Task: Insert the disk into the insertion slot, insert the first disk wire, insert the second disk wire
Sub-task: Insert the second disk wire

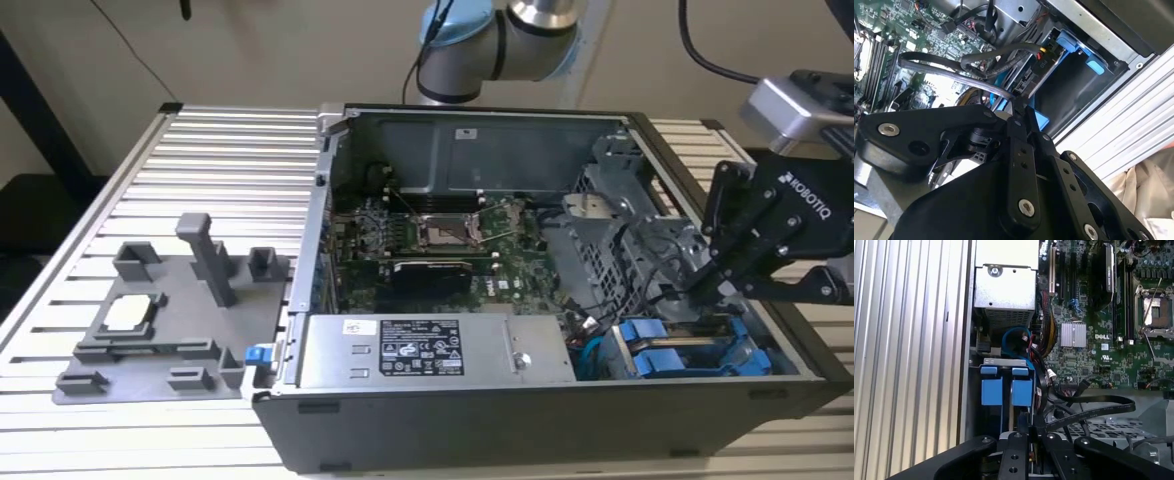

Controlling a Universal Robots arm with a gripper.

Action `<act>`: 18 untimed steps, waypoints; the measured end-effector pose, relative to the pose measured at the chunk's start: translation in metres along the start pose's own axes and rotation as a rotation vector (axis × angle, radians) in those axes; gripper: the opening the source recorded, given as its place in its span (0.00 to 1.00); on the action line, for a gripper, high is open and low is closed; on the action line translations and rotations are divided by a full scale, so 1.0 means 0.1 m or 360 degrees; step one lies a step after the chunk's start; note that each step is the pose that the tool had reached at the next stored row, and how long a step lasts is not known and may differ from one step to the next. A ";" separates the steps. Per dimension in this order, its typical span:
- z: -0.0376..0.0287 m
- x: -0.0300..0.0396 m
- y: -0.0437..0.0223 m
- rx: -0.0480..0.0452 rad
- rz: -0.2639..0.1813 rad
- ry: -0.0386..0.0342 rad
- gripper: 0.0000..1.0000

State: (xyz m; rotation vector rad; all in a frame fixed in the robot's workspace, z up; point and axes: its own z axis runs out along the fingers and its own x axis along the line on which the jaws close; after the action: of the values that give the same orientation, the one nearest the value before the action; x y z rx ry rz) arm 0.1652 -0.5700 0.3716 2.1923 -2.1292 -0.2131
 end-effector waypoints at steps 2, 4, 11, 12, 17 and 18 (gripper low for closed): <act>0.002 0.000 0.000 0.0000 0.0000 0.0000 0.16; 0.007 0.000 -0.001 0.0000 0.0000 0.0000 0.16; 0.027 0.007 -0.018 0.0000 0.0000 0.0000 0.16; 0.031 0.011 -0.026 0.0000 0.0000 -0.0001 0.16; 0.057 0.025 -0.051 0.0000 -0.0001 -0.0009 0.16; 0.064 0.025 -0.053 0.0000 -0.0002 -0.0015 0.16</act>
State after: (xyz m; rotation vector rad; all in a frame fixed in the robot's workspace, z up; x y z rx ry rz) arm 0.1695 -0.5721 0.3644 2.1971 -2.1329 -0.2237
